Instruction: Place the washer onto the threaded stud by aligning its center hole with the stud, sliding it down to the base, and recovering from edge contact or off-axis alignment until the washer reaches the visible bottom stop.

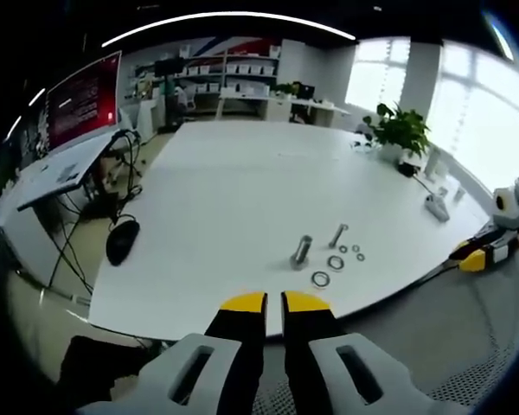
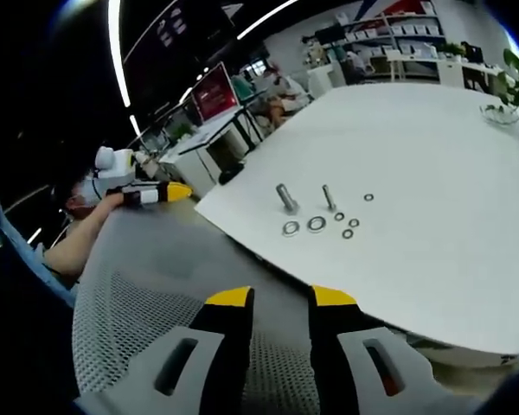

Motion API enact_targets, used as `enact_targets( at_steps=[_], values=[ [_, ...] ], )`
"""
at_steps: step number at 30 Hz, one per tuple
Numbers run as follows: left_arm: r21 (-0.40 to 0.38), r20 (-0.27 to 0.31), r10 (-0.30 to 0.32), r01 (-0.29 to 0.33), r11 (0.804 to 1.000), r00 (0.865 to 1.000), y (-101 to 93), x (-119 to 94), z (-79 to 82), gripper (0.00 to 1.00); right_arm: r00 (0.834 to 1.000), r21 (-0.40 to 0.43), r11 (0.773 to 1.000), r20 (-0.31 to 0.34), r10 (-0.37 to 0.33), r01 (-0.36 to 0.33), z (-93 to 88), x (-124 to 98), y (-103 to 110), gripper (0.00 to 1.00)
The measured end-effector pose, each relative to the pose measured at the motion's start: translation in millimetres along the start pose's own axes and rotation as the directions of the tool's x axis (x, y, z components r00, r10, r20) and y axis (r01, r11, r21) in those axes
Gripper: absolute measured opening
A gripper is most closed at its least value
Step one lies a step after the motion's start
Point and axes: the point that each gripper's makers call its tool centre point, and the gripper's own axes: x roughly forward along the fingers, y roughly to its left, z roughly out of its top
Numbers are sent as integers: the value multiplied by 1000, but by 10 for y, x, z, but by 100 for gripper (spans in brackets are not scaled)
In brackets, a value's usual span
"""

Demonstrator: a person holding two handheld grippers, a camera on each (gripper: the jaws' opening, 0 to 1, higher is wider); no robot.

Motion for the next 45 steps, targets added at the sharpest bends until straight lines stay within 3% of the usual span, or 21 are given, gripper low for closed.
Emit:
enact_targets(
  at_steps=[5,8,10,13,15,17,19,21,23,26,34,43,45],
  values=[
    [3,-7,2,-2,1000,1000,-2,-2,-15,4,999,-9,1000,-40,-12,12,-45,8,-9,28],
    [9,-19,-2,2,1000,1000,-5,-1,-33,4,992,-75,997,-124,-9,0,-121,-3,19,27],
    [13,-21,-6,6,1000,1000,-2,1,-40,4,991,-84,996,-130,-18,7,-111,8,7,27],
    [13,-13,-11,12,1000,1000,-12,-1,-28,4,977,-139,990,-206,-49,20,-154,-34,-75,25],
    [16,-14,-12,13,1000,1000,-18,-3,-29,4,979,-112,992,-203,31,-55,-102,-14,31,19],
    [16,-5,-16,16,1000,1000,-22,-5,-17,4,978,-109,992,-202,44,-67,-52,1,34,19],
    [16,5,-22,21,1000,1000,-28,-7,-3,4,975,-149,986,-219,45,-79,-21,23,23,20],
    [19,7,-27,27,999,1000,-37,-8,-1,4,957,-254,962,-288,20,-96,-39,39,-37,20],
    [22,9,-33,33,999,999,-45,-9,0,5,952,-277,955,-306,13,-102,-5,79,-61,20],
    [22,15,-37,37,999,999,-50,-12,6,5,949,-297,948,-316,20,-118,93,193,-75,20],
    [28,23,-49,48,998,999,-65,-15,17,5,914,-380,906,-406,17,-185,190,486,-158,20],
    [26,24,-51,51,998,998,-60,-20,12,6,893,-417,896,-447,-53,-156,191,991,-632,20],
    [22,30,-52,52,998,998,-60,-22,21,6,882,-422,896,-465,-78,-142,148,1093,-768,20]
  ],
)
